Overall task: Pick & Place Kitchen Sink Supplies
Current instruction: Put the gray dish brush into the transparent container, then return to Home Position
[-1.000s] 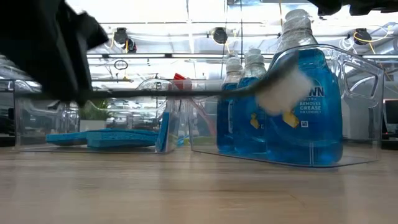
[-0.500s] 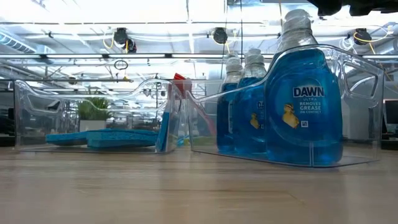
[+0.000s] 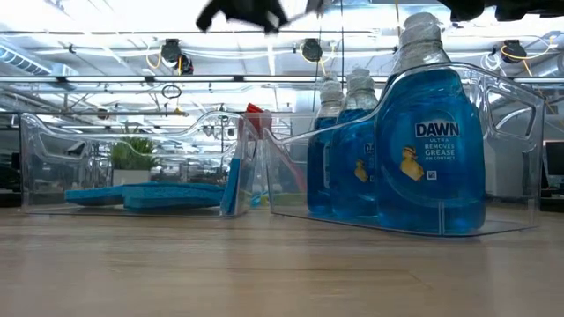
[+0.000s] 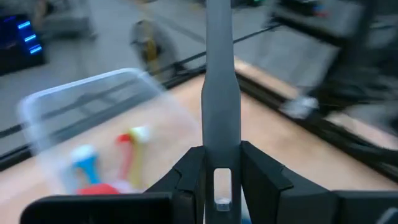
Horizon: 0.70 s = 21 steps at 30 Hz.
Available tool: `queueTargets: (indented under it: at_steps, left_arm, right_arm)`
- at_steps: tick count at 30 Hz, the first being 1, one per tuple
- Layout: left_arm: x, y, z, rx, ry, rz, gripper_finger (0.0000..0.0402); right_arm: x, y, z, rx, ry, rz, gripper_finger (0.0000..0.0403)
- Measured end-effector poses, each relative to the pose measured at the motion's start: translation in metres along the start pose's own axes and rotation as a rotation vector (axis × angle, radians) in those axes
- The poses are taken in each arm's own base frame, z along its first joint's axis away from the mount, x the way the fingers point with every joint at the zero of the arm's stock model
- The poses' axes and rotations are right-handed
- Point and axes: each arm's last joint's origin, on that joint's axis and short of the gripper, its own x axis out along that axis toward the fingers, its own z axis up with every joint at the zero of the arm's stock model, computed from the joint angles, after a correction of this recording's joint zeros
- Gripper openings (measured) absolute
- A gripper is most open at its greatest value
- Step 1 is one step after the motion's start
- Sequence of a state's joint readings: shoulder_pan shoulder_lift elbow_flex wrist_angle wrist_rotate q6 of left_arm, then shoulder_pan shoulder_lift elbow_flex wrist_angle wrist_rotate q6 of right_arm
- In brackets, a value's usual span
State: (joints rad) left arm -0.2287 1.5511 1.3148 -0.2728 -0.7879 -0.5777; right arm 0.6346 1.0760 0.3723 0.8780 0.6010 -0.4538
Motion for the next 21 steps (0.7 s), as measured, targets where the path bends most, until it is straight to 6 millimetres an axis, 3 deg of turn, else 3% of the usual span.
queueTargets:
  at_steps: [6, 11, 15, 21]
  left_arm:
    - [0.064, 0.059, 0.015, -0.113, 0.109, 0.110, 0.0079]
    - [0.099, 0.082, 0.011, -0.202, 0.206, 0.069, 0.0081]
    - [0.111, 0.093, 0.006, -0.211, 0.253, 0.070, 0.0143]
    - [0.107, 0.094, 0.010, -0.147, 0.300, -0.001, 0.0230]
  right_arm:
    - [0.000, 0.000, 0.000, -0.003, 0.000, 0.000, 0.0155]
    - [0.000, 0.000, 0.000, -0.006, 0.001, 0.000, 0.0155]
    - [0.000, 0.000, -0.001, -0.008, 0.005, 0.002, 0.0155]
    - [0.000, 0.000, -0.001, -0.009, 0.006, 0.002, 0.0155]
